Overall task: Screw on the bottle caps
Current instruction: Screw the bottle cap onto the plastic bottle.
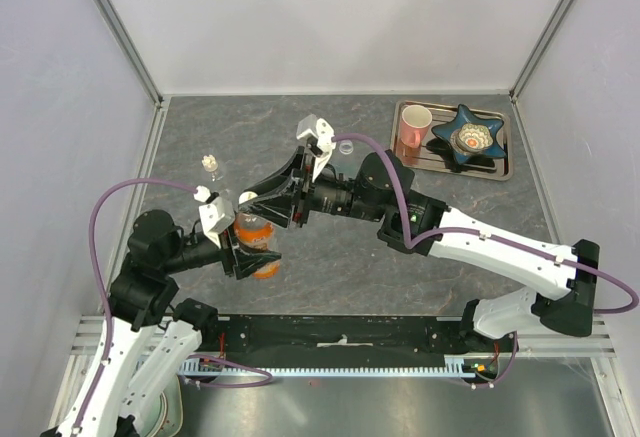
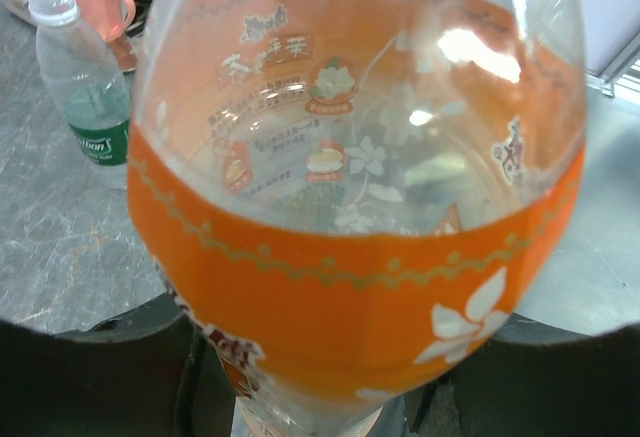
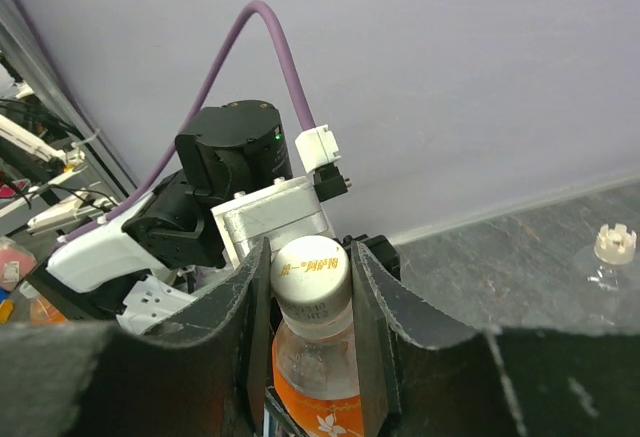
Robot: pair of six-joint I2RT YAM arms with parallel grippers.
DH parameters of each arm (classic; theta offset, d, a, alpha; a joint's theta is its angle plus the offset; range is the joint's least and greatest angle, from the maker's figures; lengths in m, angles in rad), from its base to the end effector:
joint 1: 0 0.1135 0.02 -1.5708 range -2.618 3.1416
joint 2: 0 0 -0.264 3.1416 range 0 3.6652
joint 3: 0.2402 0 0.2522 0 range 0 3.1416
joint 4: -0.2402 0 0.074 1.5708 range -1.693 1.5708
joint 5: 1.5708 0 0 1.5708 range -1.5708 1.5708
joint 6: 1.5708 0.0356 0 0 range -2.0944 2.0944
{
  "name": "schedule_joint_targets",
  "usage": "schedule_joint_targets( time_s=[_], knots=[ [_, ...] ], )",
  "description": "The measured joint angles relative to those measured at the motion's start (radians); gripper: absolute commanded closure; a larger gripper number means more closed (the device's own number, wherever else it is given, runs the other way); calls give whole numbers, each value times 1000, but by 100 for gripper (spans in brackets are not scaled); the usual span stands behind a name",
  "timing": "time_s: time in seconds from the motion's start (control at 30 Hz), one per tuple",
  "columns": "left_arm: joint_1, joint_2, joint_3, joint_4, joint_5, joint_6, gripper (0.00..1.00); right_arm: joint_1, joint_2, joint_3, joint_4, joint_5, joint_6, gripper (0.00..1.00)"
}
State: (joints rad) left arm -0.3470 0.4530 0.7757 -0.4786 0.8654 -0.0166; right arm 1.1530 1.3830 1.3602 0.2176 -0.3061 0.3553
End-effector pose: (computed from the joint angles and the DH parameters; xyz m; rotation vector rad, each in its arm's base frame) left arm 0.0771 -0.0567 0.3486 0.9155 1.5225 -1.0061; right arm 0.1212 0.2995 0.4482 -0.8555 1.2935 1.4410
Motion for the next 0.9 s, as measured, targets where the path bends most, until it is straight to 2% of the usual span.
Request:
schedule_joint_targets(
  time_s=[0.43,0.73,0.9],
  knots=[
    [7,-14,-35,-9,-57,0,98,44,-16,23,-135,181,-3,100],
    [7,-14,-35,-50,-113,11,98,117,-2,94,-295,444,8,100],
    [8,-14,-35,-64,-146,10,98,162,41,186,-433,630,53,100]
  ],
)
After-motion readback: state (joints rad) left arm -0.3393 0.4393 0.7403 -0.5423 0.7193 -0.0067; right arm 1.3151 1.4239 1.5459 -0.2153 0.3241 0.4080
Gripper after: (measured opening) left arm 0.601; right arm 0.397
